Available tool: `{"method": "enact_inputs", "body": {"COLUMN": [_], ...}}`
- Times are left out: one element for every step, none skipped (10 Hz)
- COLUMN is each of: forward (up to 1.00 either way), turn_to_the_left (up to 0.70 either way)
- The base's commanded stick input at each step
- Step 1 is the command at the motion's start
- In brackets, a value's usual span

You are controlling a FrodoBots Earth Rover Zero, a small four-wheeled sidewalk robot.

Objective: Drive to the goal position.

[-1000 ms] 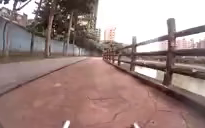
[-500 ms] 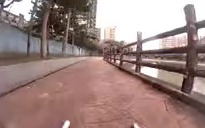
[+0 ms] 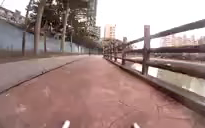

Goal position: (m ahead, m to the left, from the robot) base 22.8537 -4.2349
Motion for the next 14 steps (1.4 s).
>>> {"method": "enact_inputs", "body": {"forward": [1.00, 1.00, 1.00, 1.00, 1.00, 1.00, 1.00, 1.00, 1.00, 1.00, 1.00, 1.00, 1.00, 1.00], "turn_to_the_left": [0.00, 0.00, 0.00, 0.00, 0.00, 0.00, 0.00, 0.00, 0.00, 0.00, 0.00, 0.00, 0.00, 0.00]}}
